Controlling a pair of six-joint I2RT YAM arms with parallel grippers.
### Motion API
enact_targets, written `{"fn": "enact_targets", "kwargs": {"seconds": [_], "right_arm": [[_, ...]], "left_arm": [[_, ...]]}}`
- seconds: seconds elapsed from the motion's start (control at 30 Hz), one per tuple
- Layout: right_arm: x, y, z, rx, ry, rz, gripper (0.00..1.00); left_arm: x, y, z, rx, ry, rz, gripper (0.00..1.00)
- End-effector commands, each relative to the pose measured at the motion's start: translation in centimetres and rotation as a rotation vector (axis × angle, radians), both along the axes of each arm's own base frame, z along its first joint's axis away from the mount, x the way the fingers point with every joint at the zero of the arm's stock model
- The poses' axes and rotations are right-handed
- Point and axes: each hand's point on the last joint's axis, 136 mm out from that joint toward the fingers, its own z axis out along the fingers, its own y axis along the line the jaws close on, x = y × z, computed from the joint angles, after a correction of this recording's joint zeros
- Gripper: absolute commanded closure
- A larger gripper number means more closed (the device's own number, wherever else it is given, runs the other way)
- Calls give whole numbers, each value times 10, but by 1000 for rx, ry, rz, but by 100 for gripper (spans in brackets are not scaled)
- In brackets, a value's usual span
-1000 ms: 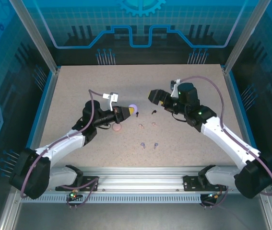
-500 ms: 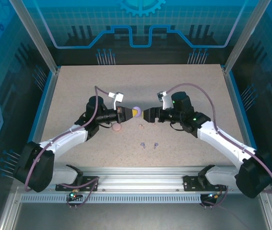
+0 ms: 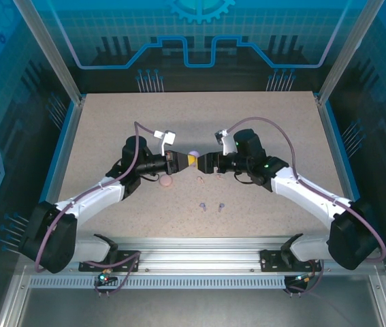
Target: Insert wireless bluetooth earbuds into charging case
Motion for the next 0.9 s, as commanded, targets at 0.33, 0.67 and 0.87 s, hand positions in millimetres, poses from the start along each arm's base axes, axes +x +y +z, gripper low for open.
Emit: {"fn": "enact_targets", "kwargs": {"seconds": [0.33, 0.67, 0.87], "right_arm": [[21, -16, -18, -15, 23, -98, 30], [12, -15, -6, 22, 19, -68, 32], [-9, -14, 6, 82, -21, 4, 36]], "left_arm": [[-10, 0, 26, -31, -66, -45, 100], [-9, 1, 23, -25, -64, -31, 100], [-8, 1, 23, -28, -61, -30, 100]]}}
